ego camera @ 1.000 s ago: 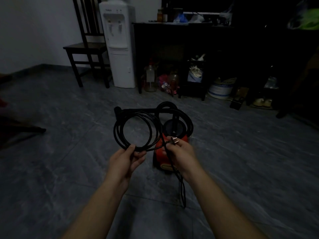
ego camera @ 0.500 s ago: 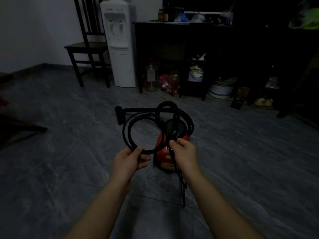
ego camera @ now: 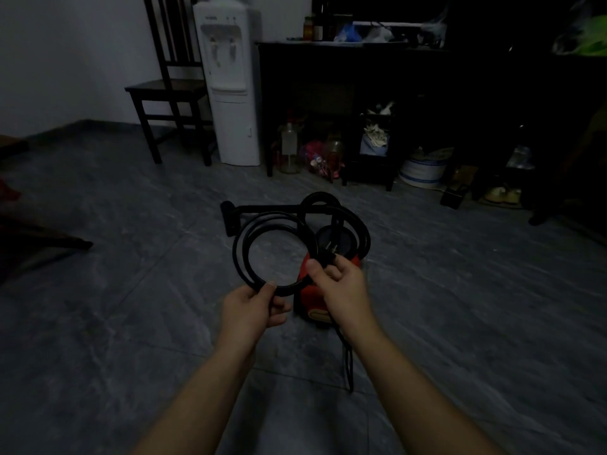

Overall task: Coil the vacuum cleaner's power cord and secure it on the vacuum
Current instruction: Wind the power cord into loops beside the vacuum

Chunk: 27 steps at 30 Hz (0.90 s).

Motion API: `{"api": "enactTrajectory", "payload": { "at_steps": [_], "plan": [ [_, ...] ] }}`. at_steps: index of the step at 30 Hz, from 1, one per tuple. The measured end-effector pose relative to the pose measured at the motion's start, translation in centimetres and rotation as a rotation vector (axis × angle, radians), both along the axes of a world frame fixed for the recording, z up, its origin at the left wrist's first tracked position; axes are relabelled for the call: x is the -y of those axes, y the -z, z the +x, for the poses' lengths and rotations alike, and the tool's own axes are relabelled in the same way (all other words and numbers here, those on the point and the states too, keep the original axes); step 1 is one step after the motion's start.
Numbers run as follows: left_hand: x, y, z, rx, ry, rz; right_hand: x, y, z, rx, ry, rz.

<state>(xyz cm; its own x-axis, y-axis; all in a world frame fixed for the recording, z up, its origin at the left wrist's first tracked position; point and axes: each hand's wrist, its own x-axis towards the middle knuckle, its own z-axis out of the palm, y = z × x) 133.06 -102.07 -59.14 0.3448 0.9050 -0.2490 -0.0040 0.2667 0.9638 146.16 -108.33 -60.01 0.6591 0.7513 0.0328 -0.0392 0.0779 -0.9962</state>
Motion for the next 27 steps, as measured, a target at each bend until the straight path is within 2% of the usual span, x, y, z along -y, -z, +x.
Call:
{"api": "enactTrajectory", "payload": {
  "at_steps": [5, 9, 12, 16, 21, 27],
  "plan": [
    [-0.1, 0.1, 0.2, 0.000, 0.104, -0.045, 0.0, 0.1, 0.6, 0.013, 0.108, 0.017],
    [-0.3, 0.2, 0.1, 0.031, 0.183, -0.112, 0.1, 0.1, 1.1, 0.001, 0.104, 0.034],
    [-0.3, -0.2, -0.1, -0.029, 0.238, -0.107, 0.2, 0.0, 1.3, 0.025, 0.097, 0.032],
    [-1.0, -0.6, -0.7, -0.117, 0.181, -0.031, 0.2, -0.3, 1.9, 0.063, 0.050, 0.029],
    [-2.2, -0.6, -1.3, -0.062, 0.120, 0.018, 0.2, 0.1, 2.2, 0.078, 0.006, -0.027],
    [-2.1, -0.2, -1.5, -0.259, 0.359, -0.011, 0.1, 0.6, 2.7, -0.001, 0.070, -0.036]
  ]
}}
